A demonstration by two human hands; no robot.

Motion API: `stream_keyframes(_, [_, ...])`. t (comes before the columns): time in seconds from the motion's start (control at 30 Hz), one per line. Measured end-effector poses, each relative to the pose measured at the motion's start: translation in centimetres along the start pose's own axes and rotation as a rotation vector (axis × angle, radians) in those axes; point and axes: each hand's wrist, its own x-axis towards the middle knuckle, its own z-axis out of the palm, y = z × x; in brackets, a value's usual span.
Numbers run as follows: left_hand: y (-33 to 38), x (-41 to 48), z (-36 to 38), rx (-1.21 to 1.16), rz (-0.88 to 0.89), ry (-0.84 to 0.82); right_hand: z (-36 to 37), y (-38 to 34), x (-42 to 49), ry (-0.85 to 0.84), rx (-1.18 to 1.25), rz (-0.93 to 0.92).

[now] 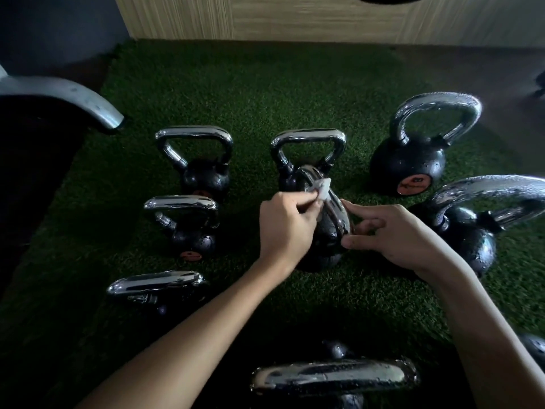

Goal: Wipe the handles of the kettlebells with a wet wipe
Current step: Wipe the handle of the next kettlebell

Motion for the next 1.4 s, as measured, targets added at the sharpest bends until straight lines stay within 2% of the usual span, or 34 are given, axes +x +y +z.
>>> stream_keyframes(0.2, [0.3, -4.8, -0.6, -0.213, -0.094, -0.263, -1.2, -0.9, -0.3, -0.136, -0.050, -0.038])
stream_keyframes(0.33, [-0.4, -4.9, -0.6, -0.240, -0.080, -0.253, -1.6, -0.2, 0.2, -0.175, -0.062, -0.048])
stream_keyframes(0.47, [-1.6, -4.8, 0.1, -0.106, -0.018, -0.317, -1.6, -0.2, 0.2, -0.162, -0.058, -0.058])
stream_keyframes(0.7, [-2.8, -4.8, 0.5, 0.020, 0.092, -0.329, -1.3, -0.8, -0.5, -0.125, -0.034, -0.050])
stream_keyframes(0.83, [-3.5, -4.2, 0.9, -0.031, -0.008, -0.406, -1.2, -0.4, -0.4, -0.132, -0.088, -0.069])
stream_keyframes(0.9, [-3.6, -3.4, 0.1, -0.087, -0.069, -0.424, -1.2, -0.1, -0.4, -0.098, -0.185, -0.079])
stream_keyframes(1.0, [-3.0, -2.0, -2.3, -0.190, -0.080, -0.317, -1.3, -0.5, -0.8, 0.105, -0.317, -0.166])
stream_keyframes(1.07, [-1.8, -0.8, -3.9, -0.221, -0.019, -0.285, -1.5, -1.5, -1.0, 0.181, -0.241, -0.278])
stream_keyframes(1.13, [-0.4, 0.3, -4.7, -0.244, 0.026, -0.311, -1.6, -2.8, -0.9, 0.162, -0.125, -0.332])
stream_keyframes(1.27, [1.0, 2.2, -4.5, -0.263, 0.109, -0.308, -1.7, -4.6, -0.8, 0.180, -0.044, -0.367])
stream_keyframes(1.4, [1.4, 2.2, -3.5, -0.264, 0.111, -0.324, -1.4, -3.7, -0.3, 0.257, 0.065, -0.341])
